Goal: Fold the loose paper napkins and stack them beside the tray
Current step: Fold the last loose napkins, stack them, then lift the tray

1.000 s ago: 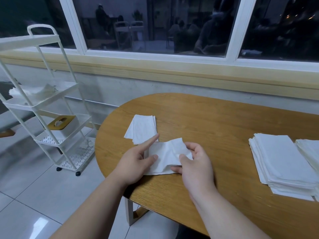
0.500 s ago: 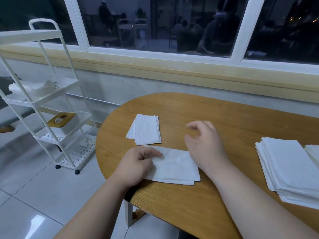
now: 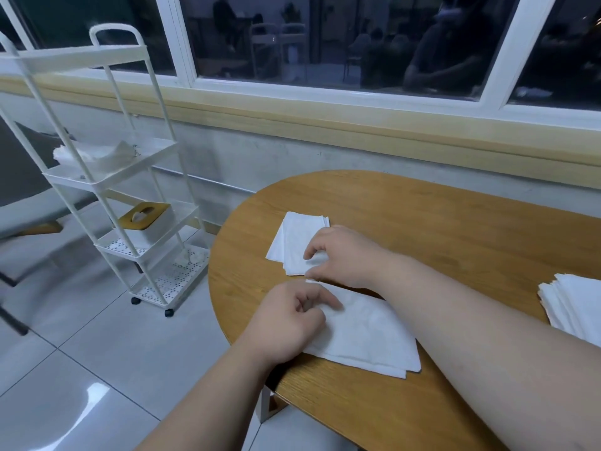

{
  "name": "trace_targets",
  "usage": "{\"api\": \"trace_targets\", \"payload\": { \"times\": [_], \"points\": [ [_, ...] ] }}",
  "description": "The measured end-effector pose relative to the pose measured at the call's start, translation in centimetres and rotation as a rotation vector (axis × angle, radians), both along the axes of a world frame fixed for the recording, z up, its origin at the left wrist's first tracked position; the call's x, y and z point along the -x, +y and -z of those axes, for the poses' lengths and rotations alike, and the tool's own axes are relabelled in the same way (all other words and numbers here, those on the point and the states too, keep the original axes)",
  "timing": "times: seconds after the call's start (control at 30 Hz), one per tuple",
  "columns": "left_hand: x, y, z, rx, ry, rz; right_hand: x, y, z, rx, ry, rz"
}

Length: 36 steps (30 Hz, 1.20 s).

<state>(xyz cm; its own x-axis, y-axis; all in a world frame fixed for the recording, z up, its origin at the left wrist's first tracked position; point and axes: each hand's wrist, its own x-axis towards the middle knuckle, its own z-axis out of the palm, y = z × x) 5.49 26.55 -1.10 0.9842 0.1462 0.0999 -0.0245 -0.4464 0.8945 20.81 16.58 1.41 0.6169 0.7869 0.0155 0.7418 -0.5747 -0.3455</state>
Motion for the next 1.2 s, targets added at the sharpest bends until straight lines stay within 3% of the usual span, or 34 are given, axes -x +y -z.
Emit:
{"api": "trace_targets", "payload": {
  "times": [0.47, 0.8, 1.0, 1.2],
  "points": [
    [-0.1, -0.1, 0.3, -0.028, 0.016, 0.008, 0.5, 0.5, 0.6, 0.12, -0.237, -0.087],
    [-0.1, -0.2, 0.2, -0.037, 0.019, 0.004, -0.6, -0.6, 1.0, 0.046, -0.028, -0.064],
    [-0.1, -0.1, 0.3, -0.041, 0.019, 0.011, -0.6, -1.0, 0.8, 0.03, -0.045, -0.083],
    [-0.1, -0.1, 0.1, -0.047, 0.0, 0.016, -0.8, -1.1, 0.8, -0.1, 0.104, 0.039]
  ]
}}
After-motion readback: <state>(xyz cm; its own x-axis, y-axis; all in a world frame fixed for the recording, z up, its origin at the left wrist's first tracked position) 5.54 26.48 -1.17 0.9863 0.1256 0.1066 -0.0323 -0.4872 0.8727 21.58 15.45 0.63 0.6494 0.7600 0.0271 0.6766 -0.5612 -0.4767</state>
